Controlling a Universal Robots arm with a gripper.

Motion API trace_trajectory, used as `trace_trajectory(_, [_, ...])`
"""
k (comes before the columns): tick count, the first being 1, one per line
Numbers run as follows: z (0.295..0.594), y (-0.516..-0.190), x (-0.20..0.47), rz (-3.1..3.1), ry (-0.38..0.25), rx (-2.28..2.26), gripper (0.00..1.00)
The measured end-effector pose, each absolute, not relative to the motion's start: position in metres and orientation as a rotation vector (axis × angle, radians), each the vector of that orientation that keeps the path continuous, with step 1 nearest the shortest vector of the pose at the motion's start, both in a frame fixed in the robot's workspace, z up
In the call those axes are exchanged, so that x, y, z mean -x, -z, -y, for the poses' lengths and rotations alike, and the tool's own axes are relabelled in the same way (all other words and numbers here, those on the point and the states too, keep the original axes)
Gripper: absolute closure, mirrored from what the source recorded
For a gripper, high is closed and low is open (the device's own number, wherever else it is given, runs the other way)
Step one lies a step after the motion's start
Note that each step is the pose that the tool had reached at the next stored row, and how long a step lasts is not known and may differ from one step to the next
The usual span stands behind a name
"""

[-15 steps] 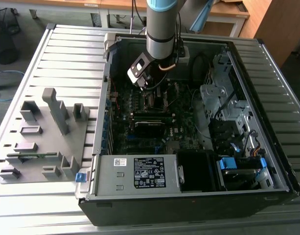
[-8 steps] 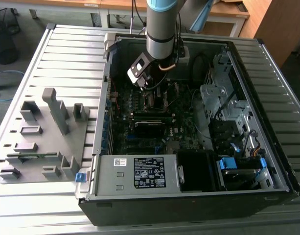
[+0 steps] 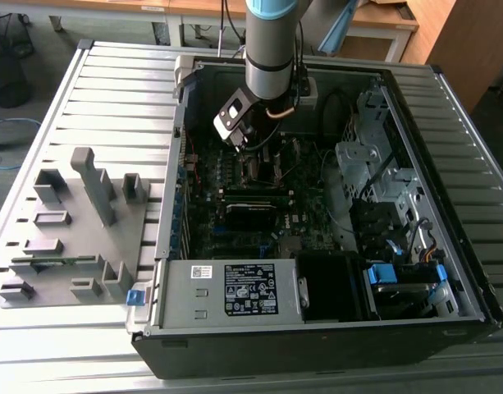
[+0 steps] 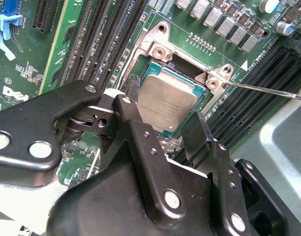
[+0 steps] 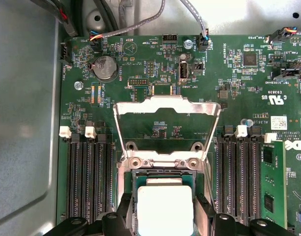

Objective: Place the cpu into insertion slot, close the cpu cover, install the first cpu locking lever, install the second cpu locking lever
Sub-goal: 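Place the cpu into insertion slot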

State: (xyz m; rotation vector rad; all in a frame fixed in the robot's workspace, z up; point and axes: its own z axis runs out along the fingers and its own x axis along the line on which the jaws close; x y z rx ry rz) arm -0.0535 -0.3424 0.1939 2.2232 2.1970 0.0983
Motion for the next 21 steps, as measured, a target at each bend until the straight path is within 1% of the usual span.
trace_trajectory(8, [0.3424, -0.1938, 0.0535, -2.197, -0.098, -2.223, 0.39])
trace_trajectory(9, [0.3423, -0.1938, 0.0535, -2.197, -0.098, -2.223, 0.40])
trace_trajectory(10, [0.3424, -0.1939, 0.0535, -2.197, -0.098, -2.223, 0.46])
trace_trajectory(21, [0.3423, -0.1949, 0.0535, -2.197, -0.099, -2.223, 0.47])
